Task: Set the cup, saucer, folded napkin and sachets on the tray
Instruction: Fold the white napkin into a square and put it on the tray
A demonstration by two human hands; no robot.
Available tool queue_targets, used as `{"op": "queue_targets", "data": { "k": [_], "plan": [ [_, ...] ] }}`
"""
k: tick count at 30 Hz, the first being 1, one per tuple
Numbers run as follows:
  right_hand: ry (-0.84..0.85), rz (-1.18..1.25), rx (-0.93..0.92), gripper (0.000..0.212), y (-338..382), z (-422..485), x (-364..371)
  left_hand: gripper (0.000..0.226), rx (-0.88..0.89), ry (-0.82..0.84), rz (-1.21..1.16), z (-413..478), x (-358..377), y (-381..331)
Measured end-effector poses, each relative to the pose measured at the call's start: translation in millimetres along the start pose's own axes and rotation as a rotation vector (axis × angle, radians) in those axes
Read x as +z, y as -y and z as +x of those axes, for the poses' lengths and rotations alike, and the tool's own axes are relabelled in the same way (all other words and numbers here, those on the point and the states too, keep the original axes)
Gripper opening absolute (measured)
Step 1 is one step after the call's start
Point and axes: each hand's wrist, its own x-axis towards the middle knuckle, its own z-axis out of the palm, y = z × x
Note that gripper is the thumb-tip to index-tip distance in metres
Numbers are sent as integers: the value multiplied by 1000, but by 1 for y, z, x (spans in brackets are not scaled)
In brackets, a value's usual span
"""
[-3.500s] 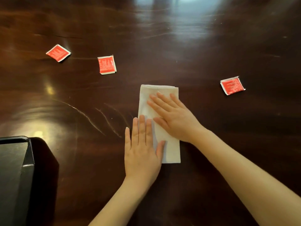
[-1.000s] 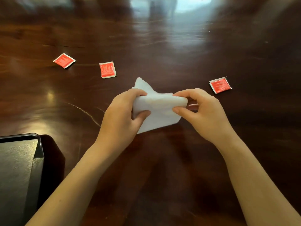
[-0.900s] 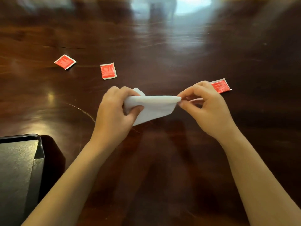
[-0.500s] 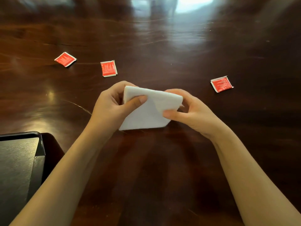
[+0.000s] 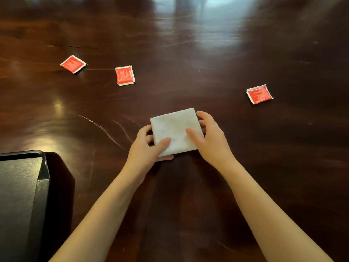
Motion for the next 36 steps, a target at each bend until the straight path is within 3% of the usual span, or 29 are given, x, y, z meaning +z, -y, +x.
{"op": "queue_targets", "data": {
  "k": [4, 7, 11, 19, 24, 27, 29, 31, 33, 36],
  "plan": [
    [-45, -310, -379, 58, -10, -22, -3, 63, 59, -17, -3, -2, 1, 7],
    [-21, -458, -550, 48, -26, -25, -1, 42, 2, 11, -146, -3, -3, 5],
    [-102, -485, -666, 29, -36, -17, 2, 30, -77, 45, -337, -7, -5, 6],
    [-105, -614, -804, 31, -39, -5, -11, 47, -43, 48, -261, -3, -7, 14],
    [-1, -750, -807, 36, -49, -1, -13, 43, -57, -2, -196, -2, -4, 13],
    [63, -692, -754, 44, -52, -8, -11, 33, 11, -159, 130, -8, -3, 7],
    [-30, -448, -645, 45, -45, -14, -12, 34, 261, -399, 514, -17, -4, 0],
    [-190, -224, -490, 46, -30, -11, -12, 37, 512, -576, 640, -22, 3, -8],
    [-254, -224, -389, 48, -8, 1, -4, 41, 629, -561, 622, -10, 20, -13],
    [-45, -566, -479, 56, 1, 22, 20, 52, 620, -456, 855, 17, 48, 3]
  ]
}}
